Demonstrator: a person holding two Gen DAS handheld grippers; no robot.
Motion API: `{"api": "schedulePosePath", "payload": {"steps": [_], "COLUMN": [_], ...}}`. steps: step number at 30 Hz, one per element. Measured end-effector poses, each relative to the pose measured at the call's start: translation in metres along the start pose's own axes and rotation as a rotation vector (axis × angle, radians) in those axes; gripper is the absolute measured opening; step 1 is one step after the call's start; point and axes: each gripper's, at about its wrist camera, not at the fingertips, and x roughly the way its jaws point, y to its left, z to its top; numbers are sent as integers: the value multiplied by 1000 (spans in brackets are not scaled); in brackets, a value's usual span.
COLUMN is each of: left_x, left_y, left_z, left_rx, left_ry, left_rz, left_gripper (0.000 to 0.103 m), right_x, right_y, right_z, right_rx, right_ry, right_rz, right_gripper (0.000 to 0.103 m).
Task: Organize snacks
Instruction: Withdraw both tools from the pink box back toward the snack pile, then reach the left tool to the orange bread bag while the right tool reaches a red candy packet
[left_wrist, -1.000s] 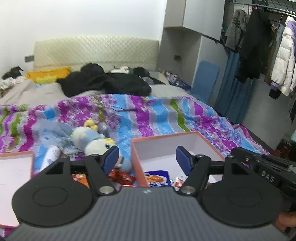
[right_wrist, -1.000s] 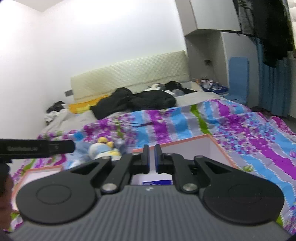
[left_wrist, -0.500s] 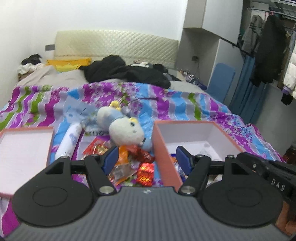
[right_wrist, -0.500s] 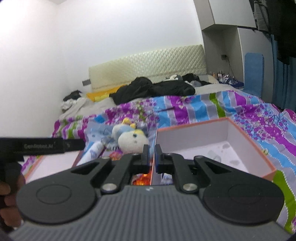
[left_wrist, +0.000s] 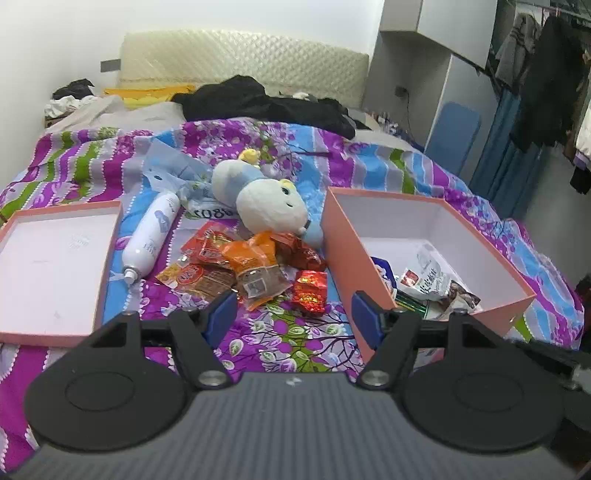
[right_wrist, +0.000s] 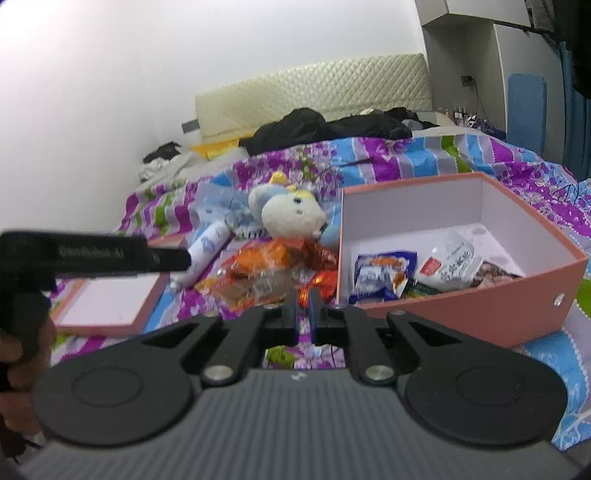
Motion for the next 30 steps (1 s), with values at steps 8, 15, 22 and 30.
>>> {"api": "schedulePosePath", "payload": {"steps": [8, 15, 22, 30], "left_x": [1, 18, 38, 80], "left_y": [15, 35, 55, 92], "left_z": [-27, -45, -42, -20], "left_rx": [-34, -67, -88, -172], "left_ry": [49, 111, 66, 39], "left_rz": [5, 31, 115, 122], "left_gripper": [73, 73, 73, 73], "right_x": [5, 17, 34, 67], "right_y": [2, 3, 22, 50], "right_z": [-35, -51, -48, -37], "right_rx": [-12, -21, -87, -153], "right_ry": [70, 105, 108, 75], "right_rz": [-1, 9, 46, 110], "right_gripper": [9, 9, 10, 46]}}
